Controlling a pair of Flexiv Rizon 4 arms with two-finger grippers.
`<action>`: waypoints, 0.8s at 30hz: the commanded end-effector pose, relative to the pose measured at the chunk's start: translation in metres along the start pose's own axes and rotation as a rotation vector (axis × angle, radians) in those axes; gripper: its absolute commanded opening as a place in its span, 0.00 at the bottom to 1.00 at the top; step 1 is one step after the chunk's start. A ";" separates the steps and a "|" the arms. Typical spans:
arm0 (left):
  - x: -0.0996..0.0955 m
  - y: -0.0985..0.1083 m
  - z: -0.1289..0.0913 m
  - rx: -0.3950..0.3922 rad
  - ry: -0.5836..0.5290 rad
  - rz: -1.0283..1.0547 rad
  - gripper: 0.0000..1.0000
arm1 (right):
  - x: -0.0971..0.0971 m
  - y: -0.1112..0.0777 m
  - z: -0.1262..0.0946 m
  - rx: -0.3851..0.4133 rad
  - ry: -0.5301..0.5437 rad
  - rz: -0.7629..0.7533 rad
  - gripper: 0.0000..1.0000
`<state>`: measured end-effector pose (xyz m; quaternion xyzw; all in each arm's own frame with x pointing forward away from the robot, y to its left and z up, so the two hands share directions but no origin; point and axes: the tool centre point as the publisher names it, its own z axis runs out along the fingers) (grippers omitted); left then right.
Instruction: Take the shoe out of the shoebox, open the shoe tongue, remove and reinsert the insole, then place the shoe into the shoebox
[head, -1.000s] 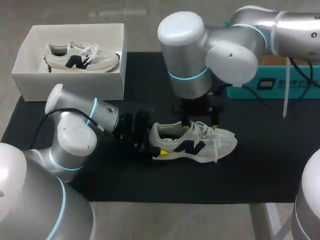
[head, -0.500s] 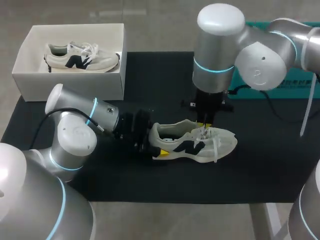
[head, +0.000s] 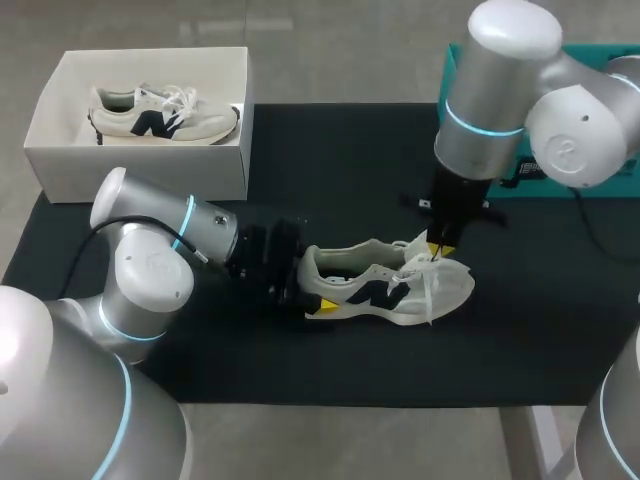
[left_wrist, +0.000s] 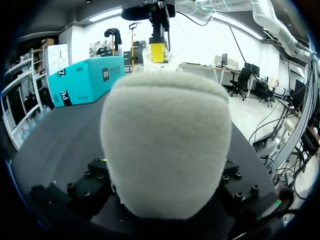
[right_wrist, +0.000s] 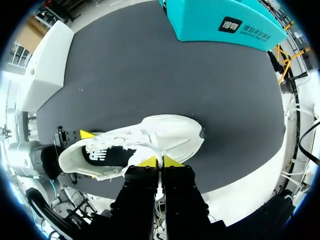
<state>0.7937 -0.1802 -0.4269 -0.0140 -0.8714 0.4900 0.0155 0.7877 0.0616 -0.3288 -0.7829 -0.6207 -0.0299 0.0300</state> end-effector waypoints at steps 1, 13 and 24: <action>0.000 0.000 0.001 -0.004 -0.001 0.000 0.00 | -0.015 0.000 0.006 -0.006 0.055 0.017 0.00; 0.000 0.000 0.001 -0.004 -0.001 0.000 0.00 | -0.034 0.008 0.037 -0.002 0.054 0.058 0.00; 0.000 0.000 0.001 -0.004 -0.001 0.000 0.00 | -0.035 0.009 0.052 -0.002 0.068 0.081 0.53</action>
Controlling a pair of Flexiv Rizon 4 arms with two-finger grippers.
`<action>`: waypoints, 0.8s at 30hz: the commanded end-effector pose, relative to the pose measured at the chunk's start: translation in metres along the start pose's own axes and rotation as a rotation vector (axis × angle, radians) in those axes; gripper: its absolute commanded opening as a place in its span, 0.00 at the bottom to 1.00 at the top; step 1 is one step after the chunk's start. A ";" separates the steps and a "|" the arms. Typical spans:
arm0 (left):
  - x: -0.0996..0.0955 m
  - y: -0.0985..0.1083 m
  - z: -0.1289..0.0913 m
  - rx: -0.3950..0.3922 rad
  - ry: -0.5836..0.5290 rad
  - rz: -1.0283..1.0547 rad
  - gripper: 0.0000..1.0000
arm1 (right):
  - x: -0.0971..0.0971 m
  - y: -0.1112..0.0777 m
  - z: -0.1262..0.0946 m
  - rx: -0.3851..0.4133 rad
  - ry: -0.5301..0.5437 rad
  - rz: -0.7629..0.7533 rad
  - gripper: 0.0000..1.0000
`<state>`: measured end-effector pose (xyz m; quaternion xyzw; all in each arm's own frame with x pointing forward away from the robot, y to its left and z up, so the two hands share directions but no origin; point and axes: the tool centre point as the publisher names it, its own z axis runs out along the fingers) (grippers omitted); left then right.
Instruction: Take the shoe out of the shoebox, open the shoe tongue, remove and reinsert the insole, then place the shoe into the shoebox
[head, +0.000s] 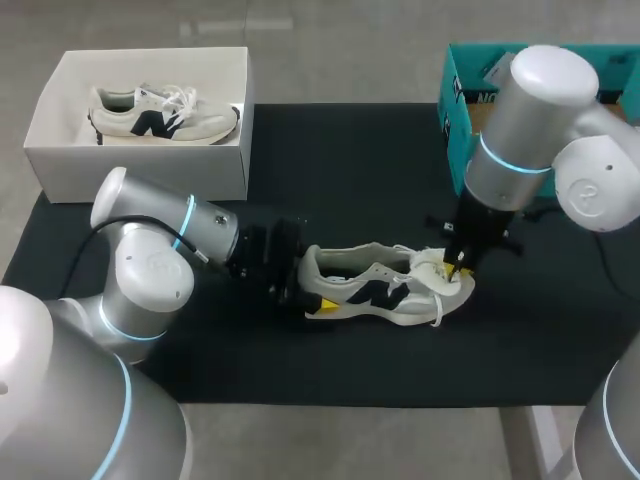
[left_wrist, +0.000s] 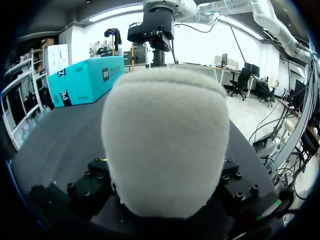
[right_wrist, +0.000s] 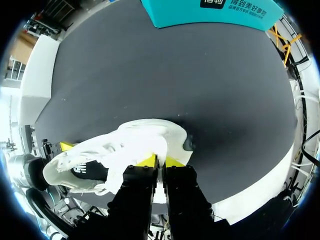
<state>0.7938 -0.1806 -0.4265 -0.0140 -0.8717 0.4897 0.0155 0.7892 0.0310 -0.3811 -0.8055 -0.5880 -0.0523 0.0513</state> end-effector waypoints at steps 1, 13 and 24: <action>0.000 0.000 0.001 -0.004 -0.001 0.000 0.01 | -0.001 0.000 0.000 -0.009 0.004 0.004 0.76; 0.000 0.000 0.001 -0.004 -0.001 0.000 0.00 | 0.019 -0.013 -0.061 -0.107 0.001 -0.082 1.00; 0.000 0.000 0.001 -0.004 -0.001 0.000 0.00 | 0.052 -0.011 -0.119 -0.184 0.021 -0.304 1.00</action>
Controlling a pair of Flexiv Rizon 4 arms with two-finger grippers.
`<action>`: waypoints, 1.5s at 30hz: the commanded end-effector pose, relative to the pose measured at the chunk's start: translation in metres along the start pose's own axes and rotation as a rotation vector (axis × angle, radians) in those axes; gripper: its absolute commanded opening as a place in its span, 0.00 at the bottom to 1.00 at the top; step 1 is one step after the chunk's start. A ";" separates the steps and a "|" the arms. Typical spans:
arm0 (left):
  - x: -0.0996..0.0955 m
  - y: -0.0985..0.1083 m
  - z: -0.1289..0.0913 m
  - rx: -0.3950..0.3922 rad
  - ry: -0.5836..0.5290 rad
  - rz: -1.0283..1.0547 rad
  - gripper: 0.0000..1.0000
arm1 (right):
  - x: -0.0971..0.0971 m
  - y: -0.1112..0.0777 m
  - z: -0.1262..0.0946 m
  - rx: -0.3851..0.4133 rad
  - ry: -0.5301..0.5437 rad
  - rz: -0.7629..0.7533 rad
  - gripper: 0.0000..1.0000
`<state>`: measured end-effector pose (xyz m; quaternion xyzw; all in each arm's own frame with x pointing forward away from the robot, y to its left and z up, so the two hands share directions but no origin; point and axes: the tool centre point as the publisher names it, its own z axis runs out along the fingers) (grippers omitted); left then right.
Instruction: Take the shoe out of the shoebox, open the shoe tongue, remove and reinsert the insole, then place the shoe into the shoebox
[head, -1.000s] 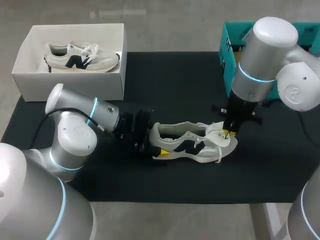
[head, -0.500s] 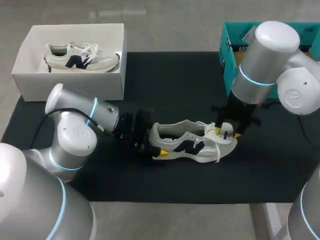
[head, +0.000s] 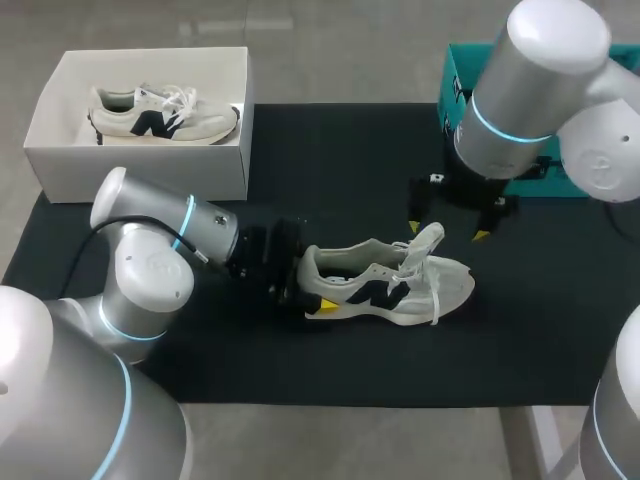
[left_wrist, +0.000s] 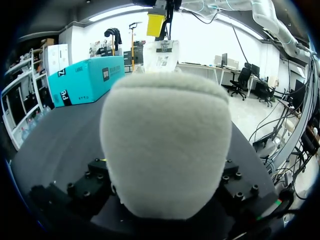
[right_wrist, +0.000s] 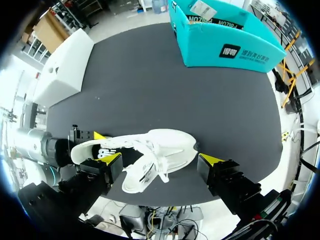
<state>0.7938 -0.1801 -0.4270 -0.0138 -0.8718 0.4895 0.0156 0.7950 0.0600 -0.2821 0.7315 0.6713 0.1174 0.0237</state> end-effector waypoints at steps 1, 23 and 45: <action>0.000 0.000 0.001 -0.003 -0.001 0.000 0.00 | 0.015 0.002 -0.029 0.006 0.032 -0.132 1.00; 0.000 0.000 0.001 -0.003 -0.001 0.000 0.00 | 0.058 -0.012 -0.041 0.166 0.341 -0.713 1.00; 0.000 0.000 0.001 -0.003 -0.001 0.000 0.00 | 0.080 0.003 -0.040 0.173 0.038 -1.370 1.00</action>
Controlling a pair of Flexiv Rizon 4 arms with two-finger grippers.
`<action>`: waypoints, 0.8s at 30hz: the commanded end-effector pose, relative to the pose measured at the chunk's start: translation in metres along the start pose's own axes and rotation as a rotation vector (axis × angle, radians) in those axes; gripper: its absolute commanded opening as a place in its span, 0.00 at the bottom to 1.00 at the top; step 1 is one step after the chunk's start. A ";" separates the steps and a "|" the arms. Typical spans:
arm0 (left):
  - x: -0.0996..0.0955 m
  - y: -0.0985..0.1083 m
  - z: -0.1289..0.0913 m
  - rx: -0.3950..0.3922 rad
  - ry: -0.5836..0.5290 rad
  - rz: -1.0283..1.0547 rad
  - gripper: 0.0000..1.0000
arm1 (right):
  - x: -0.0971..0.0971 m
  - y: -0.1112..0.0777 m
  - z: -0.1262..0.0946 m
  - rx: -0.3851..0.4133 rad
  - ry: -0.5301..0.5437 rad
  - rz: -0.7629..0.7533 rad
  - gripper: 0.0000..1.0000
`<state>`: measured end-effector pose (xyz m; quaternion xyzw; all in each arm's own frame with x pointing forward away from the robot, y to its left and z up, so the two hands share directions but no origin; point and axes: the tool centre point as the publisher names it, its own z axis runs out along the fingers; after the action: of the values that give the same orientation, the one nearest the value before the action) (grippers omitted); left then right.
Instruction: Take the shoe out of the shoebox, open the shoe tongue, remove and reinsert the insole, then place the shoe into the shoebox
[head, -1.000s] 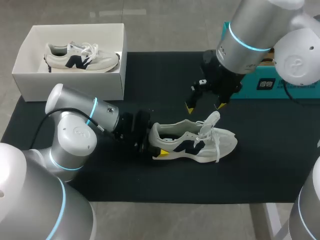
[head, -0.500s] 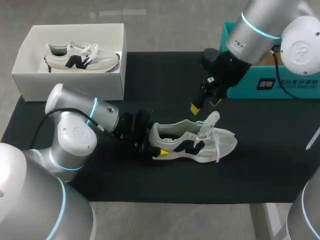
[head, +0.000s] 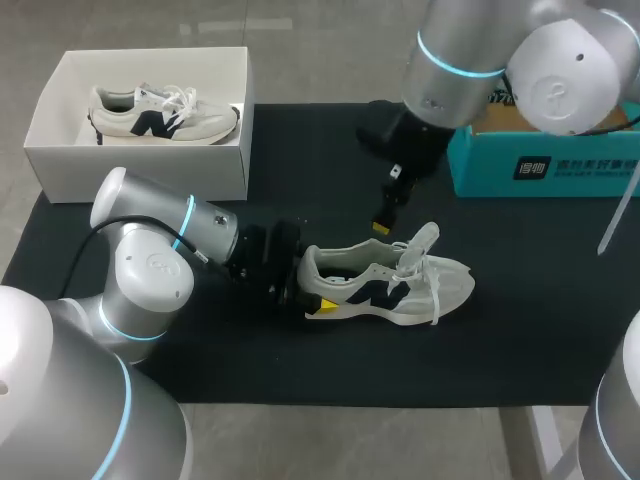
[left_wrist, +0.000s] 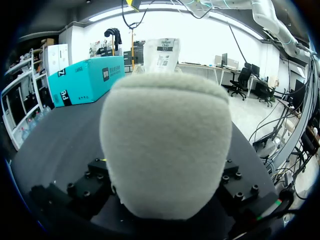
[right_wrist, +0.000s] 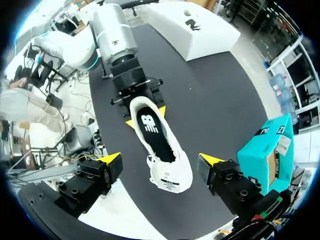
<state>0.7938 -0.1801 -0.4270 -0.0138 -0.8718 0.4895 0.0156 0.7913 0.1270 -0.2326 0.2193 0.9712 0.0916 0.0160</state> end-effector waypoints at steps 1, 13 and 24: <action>0.000 0.000 0.001 -0.003 -0.001 0.000 0.00 | -0.001 0.008 0.000 0.109 -0.022 -0.166 1.00; 0.000 0.000 0.001 -0.003 -0.001 0.000 0.00 | 0.003 0.011 0.012 0.069 -0.020 -0.169 1.00; 0.000 0.000 0.001 -0.003 -0.001 0.000 0.00 | 0.018 0.015 0.034 0.017 -0.017 -0.184 0.00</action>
<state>0.7938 -0.1801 -0.4270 -0.0138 -0.8718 0.4895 0.0156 0.7859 0.1552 -0.2546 0.1312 0.9882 0.0735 0.0296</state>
